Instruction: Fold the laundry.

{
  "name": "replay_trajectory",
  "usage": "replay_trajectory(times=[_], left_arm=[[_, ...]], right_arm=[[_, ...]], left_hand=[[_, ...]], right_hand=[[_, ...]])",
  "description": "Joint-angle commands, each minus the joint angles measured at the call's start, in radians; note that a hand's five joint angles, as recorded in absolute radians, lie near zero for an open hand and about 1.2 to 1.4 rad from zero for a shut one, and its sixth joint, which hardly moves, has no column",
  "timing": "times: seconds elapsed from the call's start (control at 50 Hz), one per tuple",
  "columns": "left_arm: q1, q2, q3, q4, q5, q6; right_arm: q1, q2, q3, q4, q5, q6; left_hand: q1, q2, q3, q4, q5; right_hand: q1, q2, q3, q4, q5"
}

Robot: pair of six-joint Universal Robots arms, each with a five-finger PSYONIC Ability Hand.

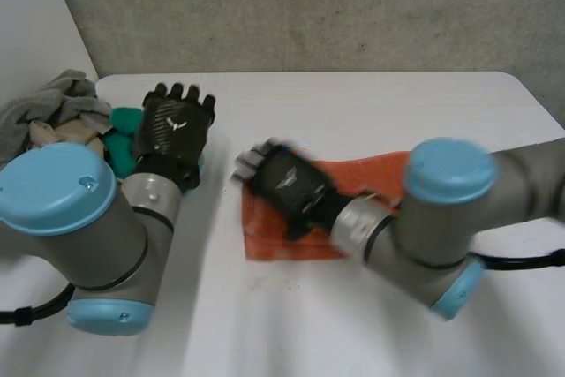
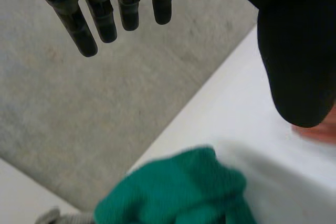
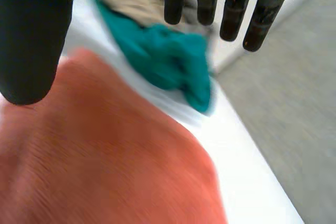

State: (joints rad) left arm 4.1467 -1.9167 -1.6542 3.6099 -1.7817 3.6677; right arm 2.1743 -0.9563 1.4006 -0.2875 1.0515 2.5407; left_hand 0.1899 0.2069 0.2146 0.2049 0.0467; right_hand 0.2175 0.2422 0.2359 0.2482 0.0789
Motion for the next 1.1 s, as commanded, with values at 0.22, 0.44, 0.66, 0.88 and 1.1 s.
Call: replay_trajectory(times=[0.22, 0.44, 0.66, 0.88, 1.1], left_arm=[[-0.195, -0.264, 0.264, -0.037, 0.007, -0.075], [-0.184, -0.380, 0.332, -0.204, -0.068, -0.066], [-0.221, -0.225, 0.183, -0.221, -0.077, -0.095], [-0.139, -0.019, 0.102, -0.224, -0.082, -0.146], [-0.017, 0.079, -0.018, -0.214, -0.073, -0.149]], right_arm=[[-0.453, -0.246, 0.287, 0.097, 0.122, 0.257], [-0.545, -0.130, 0.344, 0.096, 0.128, 0.035], [-0.545, -0.122, 0.296, 0.090, 0.142, 0.009], [-0.262, -0.223, 0.158, 0.093, 0.125, -0.137], [0.073, -0.021, 0.035, 0.083, -0.050, -0.148]], left_hand=[[-0.009, -0.026, -0.033, -0.024, -0.040], [-0.003, -0.020, -0.028, -0.018, -0.034], [-0.009, -0.026, -0.033, -0.024, -0.040], [-0.015, -0.032, -0.039, -0.030, -0.046], [-0.015, -0.032, -0.039, -0.030, -0.046]], right_hand=[[0.032, 0.007, 0.013, 0.001, -0.004], [0.354, 0.330, 0.336, 0.324, 0.318], [1.179, 1.154, 1.160, 1.148, 1.143], [1.179, 1.154, 1.160, 1.148, 1.143], [1.179, 1.154, 1.160, 1.148, 1.143]])
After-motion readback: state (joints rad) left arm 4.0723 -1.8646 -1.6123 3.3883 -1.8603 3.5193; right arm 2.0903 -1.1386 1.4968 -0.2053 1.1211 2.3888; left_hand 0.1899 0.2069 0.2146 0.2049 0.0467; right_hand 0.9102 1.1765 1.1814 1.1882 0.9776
